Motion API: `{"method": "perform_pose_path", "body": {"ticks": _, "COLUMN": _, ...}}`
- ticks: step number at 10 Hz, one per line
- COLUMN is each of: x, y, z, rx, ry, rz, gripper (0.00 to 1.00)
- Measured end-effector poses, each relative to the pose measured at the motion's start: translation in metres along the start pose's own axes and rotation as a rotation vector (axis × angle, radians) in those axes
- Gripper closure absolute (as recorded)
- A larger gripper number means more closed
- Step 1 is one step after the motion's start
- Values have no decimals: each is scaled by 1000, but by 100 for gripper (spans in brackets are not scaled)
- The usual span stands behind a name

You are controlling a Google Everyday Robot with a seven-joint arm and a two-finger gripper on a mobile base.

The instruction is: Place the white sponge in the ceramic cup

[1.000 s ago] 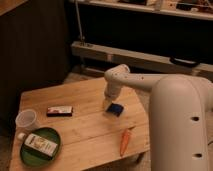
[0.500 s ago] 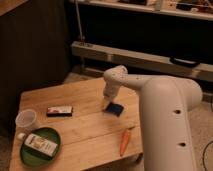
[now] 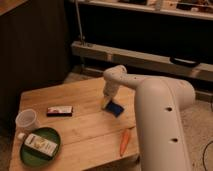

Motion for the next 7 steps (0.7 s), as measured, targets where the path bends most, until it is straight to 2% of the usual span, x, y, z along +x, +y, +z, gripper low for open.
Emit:
{"method": "perform_pose_path", "body": {"ticks": 3, "x": 1, "y": 0, "z": -1, "rx": 1, "ry": 2, "rz": -2, "gripper": 35}}
{"method": "perform_pose_path", "body": {"ticks": 4, "x": 4, "y": 1, "z": -5, "rx": 14, "ry": 11, "rz": -6, "gripper": 35}}
{"method": "perform_pose_path", "body": {"ticks": 7, "x": 7, "y": 9, "z": -44, "rx": 62, "ry": 19, "rz": 18, "gripper": 35}}
